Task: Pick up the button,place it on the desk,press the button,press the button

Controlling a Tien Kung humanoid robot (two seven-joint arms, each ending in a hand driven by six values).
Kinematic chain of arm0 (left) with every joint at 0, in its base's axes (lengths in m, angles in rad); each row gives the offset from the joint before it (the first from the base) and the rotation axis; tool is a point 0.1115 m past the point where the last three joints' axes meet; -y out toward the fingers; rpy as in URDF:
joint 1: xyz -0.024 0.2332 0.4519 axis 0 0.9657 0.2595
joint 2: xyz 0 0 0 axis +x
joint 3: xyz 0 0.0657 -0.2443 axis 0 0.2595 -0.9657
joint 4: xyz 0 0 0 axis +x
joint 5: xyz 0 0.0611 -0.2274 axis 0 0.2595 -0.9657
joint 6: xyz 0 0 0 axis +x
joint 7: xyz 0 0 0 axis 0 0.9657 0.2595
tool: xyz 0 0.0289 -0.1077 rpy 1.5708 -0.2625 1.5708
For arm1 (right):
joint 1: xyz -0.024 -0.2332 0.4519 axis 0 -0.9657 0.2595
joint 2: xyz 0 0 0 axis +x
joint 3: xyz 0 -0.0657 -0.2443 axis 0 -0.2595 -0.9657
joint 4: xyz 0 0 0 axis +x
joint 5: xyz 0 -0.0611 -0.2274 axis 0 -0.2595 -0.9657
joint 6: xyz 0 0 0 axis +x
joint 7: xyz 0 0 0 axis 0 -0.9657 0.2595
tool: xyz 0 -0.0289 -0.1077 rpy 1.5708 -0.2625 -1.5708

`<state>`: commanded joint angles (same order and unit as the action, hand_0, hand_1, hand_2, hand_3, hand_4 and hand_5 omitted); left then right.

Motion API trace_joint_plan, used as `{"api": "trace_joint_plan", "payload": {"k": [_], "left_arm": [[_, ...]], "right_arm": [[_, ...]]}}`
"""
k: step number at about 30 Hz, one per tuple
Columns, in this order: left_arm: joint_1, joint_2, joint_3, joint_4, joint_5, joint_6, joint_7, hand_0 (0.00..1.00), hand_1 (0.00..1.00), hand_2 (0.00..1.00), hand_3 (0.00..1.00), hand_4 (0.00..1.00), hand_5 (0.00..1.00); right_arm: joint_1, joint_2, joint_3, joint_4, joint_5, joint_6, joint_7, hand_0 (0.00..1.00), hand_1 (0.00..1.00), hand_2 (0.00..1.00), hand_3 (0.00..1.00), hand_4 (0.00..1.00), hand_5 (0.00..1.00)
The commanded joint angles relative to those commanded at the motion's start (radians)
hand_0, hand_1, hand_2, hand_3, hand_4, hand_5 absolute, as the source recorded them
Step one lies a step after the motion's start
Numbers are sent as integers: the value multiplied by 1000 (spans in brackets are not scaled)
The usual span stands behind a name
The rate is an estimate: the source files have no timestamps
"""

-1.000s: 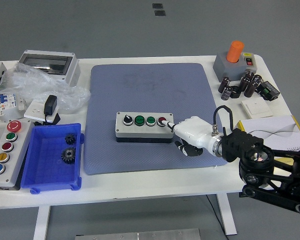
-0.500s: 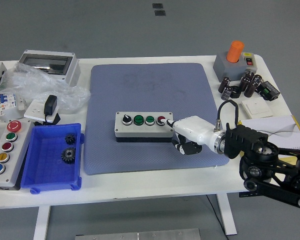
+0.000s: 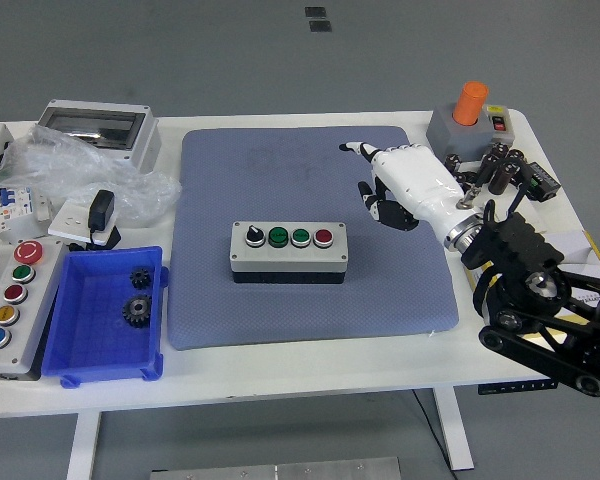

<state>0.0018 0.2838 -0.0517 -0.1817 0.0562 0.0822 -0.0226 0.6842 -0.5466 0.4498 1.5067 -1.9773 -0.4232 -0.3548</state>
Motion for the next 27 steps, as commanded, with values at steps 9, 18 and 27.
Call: {"api": "trace_joint_plan", "payload": {"k": [9, 18, 27], "left_arm": [[-1, -4, -9, -1, 14, 6, 10, 592, 634, 591, 609, 564, 345], [3, -12, -26, -3, 36, 13, 26, 592, 634, 591, 610, 564, 344], [5, -13, -32, -3, 40, 13, 29, 592, 632, 591, 609, 561, 343]], "right_arm": [[-145, 50, 175, -45, 0, -86, 61, 845, 899, 959, 998, 862, 496], [-339, 136, 393, -129, 304, -143, 340, 857, 889, 932, 991, 849, 538], [-427, 146, 506, -169, 644, 63, 674, 840, 794, 814, 789, 849, 693]]}}
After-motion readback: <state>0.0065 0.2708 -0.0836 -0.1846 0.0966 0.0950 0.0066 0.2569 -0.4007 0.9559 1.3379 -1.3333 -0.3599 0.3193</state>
